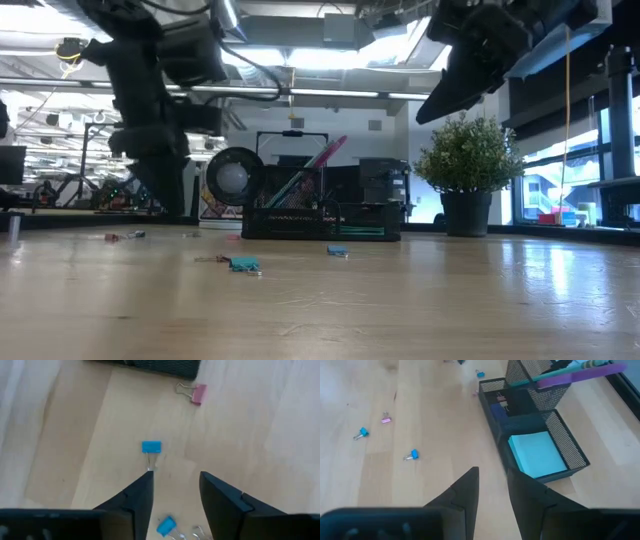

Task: Pick and place office supplies into organizer
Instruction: Put the blue binder clip into the black desk organizer

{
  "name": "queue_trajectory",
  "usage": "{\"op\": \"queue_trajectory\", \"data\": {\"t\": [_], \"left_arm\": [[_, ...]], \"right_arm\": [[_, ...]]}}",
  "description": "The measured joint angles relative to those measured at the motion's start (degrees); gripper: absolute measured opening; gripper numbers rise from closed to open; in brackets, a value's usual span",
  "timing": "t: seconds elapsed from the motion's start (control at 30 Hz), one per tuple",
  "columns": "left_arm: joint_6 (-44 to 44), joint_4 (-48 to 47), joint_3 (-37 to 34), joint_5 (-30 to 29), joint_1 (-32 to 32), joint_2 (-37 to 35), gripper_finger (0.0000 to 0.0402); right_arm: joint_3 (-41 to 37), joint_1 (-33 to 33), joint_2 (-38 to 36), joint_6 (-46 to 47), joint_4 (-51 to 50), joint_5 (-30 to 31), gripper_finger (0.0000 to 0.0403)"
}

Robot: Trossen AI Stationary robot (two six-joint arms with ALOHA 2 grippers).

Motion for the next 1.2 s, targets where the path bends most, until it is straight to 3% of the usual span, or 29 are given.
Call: {"op": "queue_trajectory", "data": {"t": [0.17, 0.37, 0.67, 1.2], "left_arm": [[2.1, 4.8, -1.2, -3.1, 0.0, 0.0, 0.0175], [3.4, 5.6, -1.2, -3.0, 2.2, 0.0, 0.0182], [7.4, 6.6, -1.2, 2.7, 8.6, 0.0, 0.0174], [9.8, 9.6, -0.9, 6.6, 8.7, 8.7, 0.0171]], "right_arm": [[0.0, -0.4, 0.0, 0.0, 0.0, 0.0, 0.0107], [0.0, -0.3, 0.0, 0.1, 0.0, 0.0, 0.0107], [0.0, -0.3, 0.0, 0.0, 0.0, 0.0, 0.0107], [0.0, -0.3, 0.0, -0.3, 0.0, 0.0, 0.0107]]}}
